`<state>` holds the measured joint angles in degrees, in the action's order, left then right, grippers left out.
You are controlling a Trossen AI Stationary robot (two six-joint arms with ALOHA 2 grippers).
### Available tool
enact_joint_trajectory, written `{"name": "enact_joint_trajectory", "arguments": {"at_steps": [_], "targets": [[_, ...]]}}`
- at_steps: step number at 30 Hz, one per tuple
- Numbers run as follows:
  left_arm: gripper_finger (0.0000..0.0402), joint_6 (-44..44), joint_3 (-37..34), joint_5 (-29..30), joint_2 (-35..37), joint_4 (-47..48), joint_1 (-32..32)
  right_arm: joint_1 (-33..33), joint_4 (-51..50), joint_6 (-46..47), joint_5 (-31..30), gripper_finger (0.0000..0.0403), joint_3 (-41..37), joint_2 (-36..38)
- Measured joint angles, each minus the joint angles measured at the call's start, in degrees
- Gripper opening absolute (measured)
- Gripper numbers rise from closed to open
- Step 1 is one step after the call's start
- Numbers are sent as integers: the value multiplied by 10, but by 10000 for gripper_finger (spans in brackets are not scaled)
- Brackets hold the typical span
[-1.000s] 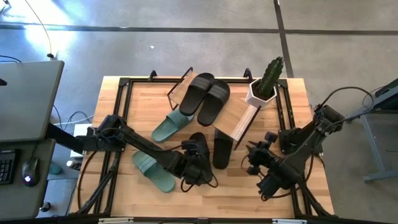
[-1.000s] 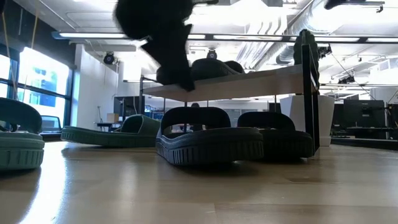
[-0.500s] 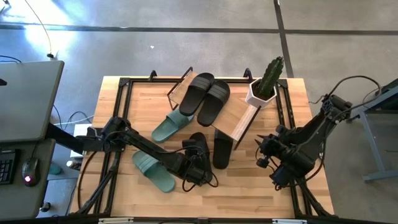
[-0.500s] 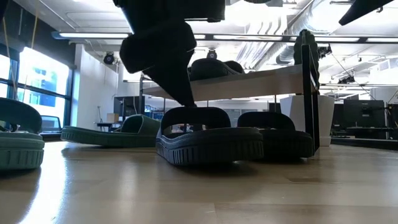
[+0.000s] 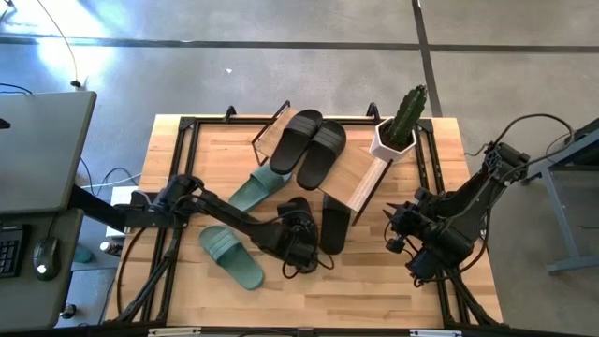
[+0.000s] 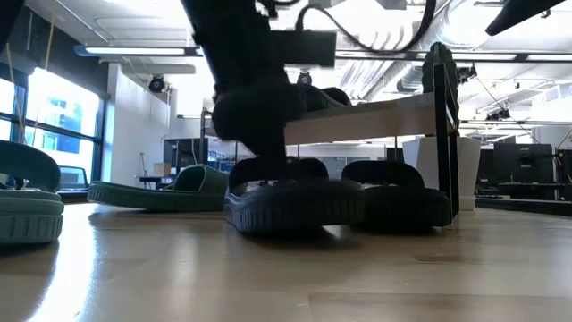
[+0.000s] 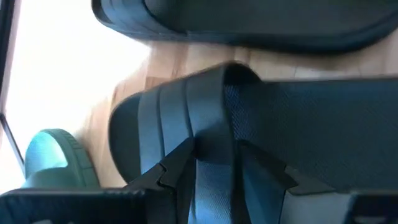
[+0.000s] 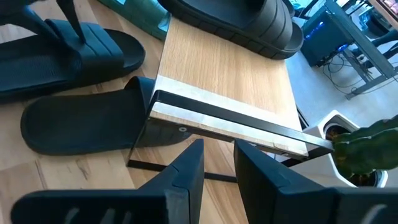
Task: Pick and place slides into the shelf
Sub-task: Move the black slide under the shelf
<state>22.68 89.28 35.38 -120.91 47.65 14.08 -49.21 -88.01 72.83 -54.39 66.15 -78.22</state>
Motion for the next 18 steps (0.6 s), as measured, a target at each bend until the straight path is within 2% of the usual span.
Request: {"name": "enact_joint_trajectory", "arguments": {"at_steps": [4,7,14,18], "targets": [[108,-3,0,4,1,1,-6,0,0,0,1,78,0,0],[100,-7,-1,39,0,6,-6,0,0,-7,2,78,0,0],[11,-20,-1,40,0,6,-6,0,2,-15,2,78,0,0],[15,-115,-1,58,0,5,-6,0,2,-24,2,78,0,0]]}}
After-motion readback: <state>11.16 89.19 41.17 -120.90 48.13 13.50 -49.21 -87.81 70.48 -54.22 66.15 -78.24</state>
